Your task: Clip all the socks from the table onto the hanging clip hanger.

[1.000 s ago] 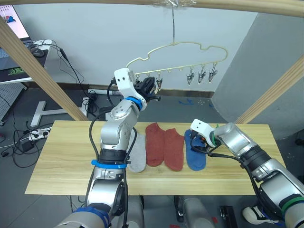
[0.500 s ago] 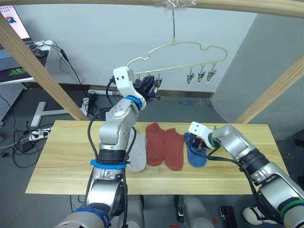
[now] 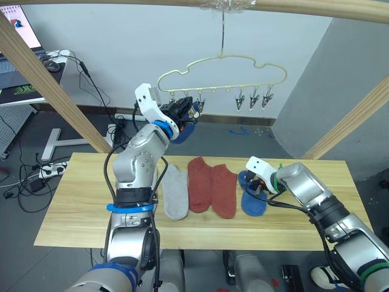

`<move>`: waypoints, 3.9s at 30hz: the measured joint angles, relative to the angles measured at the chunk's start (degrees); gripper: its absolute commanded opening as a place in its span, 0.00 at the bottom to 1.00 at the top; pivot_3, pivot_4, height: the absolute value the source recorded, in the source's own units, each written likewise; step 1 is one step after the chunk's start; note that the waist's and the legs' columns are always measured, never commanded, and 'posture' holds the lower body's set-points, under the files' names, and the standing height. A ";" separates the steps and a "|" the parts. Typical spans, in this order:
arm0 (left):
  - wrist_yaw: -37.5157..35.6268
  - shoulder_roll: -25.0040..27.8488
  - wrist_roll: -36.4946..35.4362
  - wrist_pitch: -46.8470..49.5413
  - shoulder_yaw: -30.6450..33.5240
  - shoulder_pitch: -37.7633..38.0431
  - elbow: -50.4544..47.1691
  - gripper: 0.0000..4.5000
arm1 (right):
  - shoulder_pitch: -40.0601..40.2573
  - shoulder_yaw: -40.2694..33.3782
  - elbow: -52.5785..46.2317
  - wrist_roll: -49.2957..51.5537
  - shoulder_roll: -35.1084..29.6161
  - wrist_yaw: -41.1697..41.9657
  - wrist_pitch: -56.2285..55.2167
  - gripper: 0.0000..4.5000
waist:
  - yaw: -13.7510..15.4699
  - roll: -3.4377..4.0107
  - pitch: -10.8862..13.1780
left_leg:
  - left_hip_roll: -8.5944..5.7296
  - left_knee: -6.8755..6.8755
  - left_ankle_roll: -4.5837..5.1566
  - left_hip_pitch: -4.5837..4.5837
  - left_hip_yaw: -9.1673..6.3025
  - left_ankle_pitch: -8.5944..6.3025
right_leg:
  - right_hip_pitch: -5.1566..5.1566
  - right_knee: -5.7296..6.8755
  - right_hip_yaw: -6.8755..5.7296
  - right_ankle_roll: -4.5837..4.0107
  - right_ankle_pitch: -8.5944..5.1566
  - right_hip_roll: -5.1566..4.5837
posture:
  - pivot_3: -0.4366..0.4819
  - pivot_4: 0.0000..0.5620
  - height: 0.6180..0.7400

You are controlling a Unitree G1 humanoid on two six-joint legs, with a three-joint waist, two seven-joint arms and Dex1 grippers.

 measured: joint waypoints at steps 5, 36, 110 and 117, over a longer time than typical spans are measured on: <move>-0.41 1.30 -5.57 5.10 3.43 -1.09 0.52 0.00 | 1.73 -4.35 -11.70 3.65 -2.58 1.23 5.25 0.01 | -0.02 0.00 0.00 | 0.00 0.00 -0.01 -0.01 0.00 0.00 | 0.00 -0.03 -0.01 0.00 0.00 0.00 | 0.54 0.40 1.00; 5.31 2.25 -15.95 12.95 8.25 -3.62 2.59 0.00 | -17.13 -12.73 -5.19 17.34 17.08 -7.23 8.69 0.01 | -0.13 0.01 -0.01 | 0.01 -0.01 -0.02 -0.02 -0.01 0.01 | -0.02 0.02 -0.06 -0.02 0.01 -0.03 | 0.55 0.39 1.00; -1.58 16.42 -6.49 9.57 -8.58 14.91 -20.48 0.55 | -10.13 -14.04 -13.87 20.62 10.91 -8.08 11.37 0.97 | 0.83 0.03 -0.03 | 0.02 -0.06 -0.03 -0.04 -0.01 0.01 | -0.07 0.06 -0.07 -0.03 0.02 -0.06 | 0.64 0.39 1.00; -4.03 14.59 5.70 -5.29 -18.53 17.98 -23.39 0.55 | -6.82 -19.82 -28.37 26.49 3.96 -8.19 19.73 0.97 | 1.63 0.03 -0.03 | 0.02 -0.05 -0.01 -0.04 0.01 0.01 | -0.06 0.03 -0.03 -0.08 0.05 -0.04 | 0.61 0.39 1.00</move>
